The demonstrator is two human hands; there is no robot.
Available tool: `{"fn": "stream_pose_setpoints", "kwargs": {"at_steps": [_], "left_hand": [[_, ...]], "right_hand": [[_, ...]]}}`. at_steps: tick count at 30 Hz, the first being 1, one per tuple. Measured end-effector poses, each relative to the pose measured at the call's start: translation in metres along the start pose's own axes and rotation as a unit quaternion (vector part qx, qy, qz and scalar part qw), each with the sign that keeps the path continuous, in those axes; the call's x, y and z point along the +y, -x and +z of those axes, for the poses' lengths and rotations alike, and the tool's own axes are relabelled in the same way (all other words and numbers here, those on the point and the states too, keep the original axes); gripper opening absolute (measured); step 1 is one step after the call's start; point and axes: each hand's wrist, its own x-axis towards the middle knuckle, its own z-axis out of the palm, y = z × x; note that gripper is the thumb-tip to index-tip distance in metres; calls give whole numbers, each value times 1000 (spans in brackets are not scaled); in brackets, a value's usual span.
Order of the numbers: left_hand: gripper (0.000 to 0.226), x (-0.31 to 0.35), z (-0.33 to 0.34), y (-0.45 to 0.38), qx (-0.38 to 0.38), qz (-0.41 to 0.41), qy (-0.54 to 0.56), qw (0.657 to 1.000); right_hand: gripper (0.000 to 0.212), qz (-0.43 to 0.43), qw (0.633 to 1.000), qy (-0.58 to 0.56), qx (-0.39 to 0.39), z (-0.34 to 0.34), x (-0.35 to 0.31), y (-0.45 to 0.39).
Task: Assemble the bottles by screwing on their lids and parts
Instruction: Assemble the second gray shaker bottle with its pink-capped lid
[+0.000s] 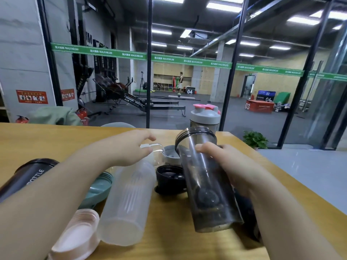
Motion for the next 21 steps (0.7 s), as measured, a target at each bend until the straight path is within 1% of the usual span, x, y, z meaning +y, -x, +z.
{"fn": "stream_pose_setpoints", "kwargs": {"at_steps": [2, 4, 6, 7, 10, 11, 13, 15, 16, 18, 20, 21], "left_hand": [[40, 4, -1, -16, -23, -12, -36, 999], [41, 4, 1, -33, -45, -22, -55, 997], [43, 5, 4, -47, -73, -29, -71, 994], [43, 7, 5, -53, -82, -29, -77, 993], [42, 15, 6, -67, -88, -33, -76, 993], [42, 18, 6, -72, -90, -34, -64, 993], [42, 21, 8, -84, -98, -33, -52, 993], [44, 21, 12, -96, -111, -37, -74, 990], [44, 21, 15, -102, -114, -40, -94, 988], [44, 23, 22, -112, -118, -47, -126, 984], [42, 26, 30, -120, -119, -55, -133, 982], [38, 28, 34, -124, -120, -59, -136, 982]], "right_hand": [[48, 7, 999, -48, -15, -3, 4, -3], [45, 17, 997, -76, -19, -4, 7, -6], [48, 24, 996, -89, -15, -4, 11, -9], [52, 26, 995, -93, -8, -4, 12, -11], [83, 37, 994, -99, 5, -4, 15, -15], [87, 40, 994, -102, 3, -4, 16, -15], [82, 37, 992, -117, -2, -5, 17, -16], [69, 33, 991, -132, -6, -6, 17, -16], [68, 33, 990, -135, -5, -6, 17, -17], [77, 36, 991, -131, 2, -5, 19, -19], [87, 41, 991, -128, 10, -4, 20, -20], [87, 39, 990, -131, 12, -4, 21, -21]]}}
